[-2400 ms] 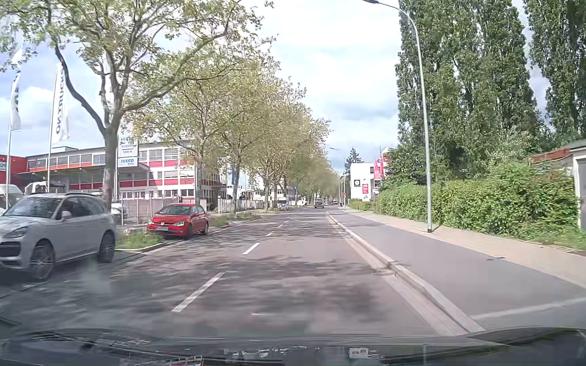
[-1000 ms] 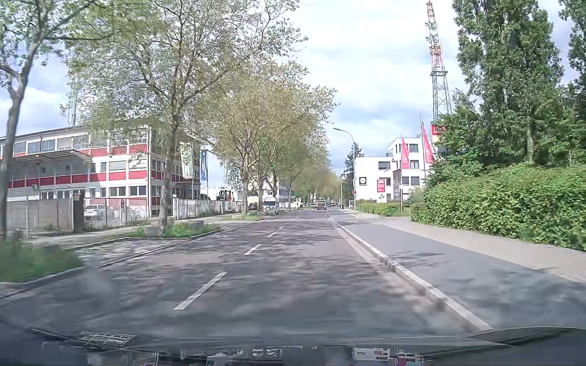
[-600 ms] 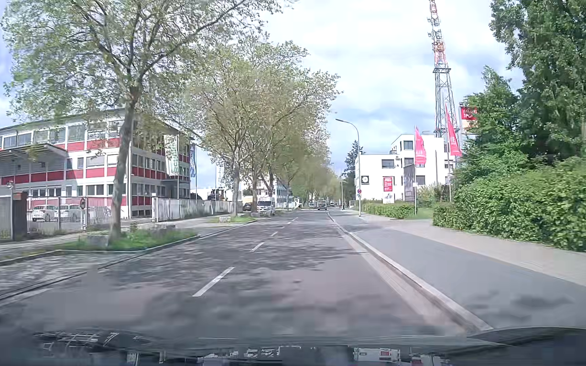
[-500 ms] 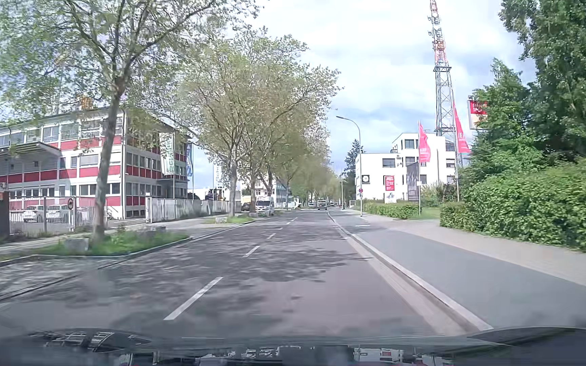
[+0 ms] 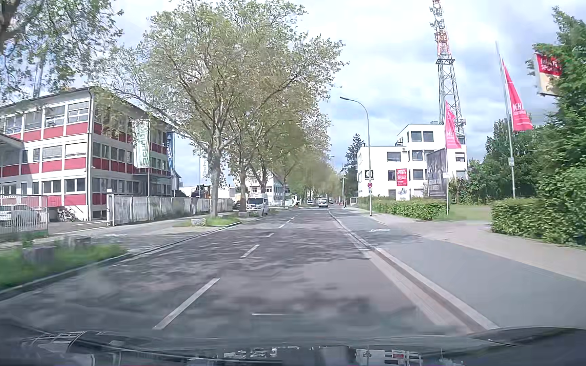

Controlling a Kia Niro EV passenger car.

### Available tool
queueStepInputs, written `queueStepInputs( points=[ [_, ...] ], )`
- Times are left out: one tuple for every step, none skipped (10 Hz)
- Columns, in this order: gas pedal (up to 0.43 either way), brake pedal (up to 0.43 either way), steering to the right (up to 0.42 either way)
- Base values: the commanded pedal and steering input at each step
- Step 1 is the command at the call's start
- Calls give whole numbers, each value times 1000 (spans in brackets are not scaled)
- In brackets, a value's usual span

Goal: Follow the waypoints while adhering to traffic rules and regulations

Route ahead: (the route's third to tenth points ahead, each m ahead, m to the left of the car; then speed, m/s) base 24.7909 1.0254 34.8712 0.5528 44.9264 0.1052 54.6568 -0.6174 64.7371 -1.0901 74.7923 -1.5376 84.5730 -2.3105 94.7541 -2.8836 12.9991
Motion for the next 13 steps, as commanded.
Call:
queueStepInputs(
  points=[
    [79, 0, 2],
    [79, 0, 2],
    [79, 0, 2],
    [79, 0, 2],
    [79, 0, 2],
    [79, 0, 2],
    [79, 0, 2],
    [79, 0, 2],
    [79, 0, 2],
    [79, 0, 2],
    [79, 0, 3],
    [79, 0, 3],
    [79, 0, 3]
  ],
)
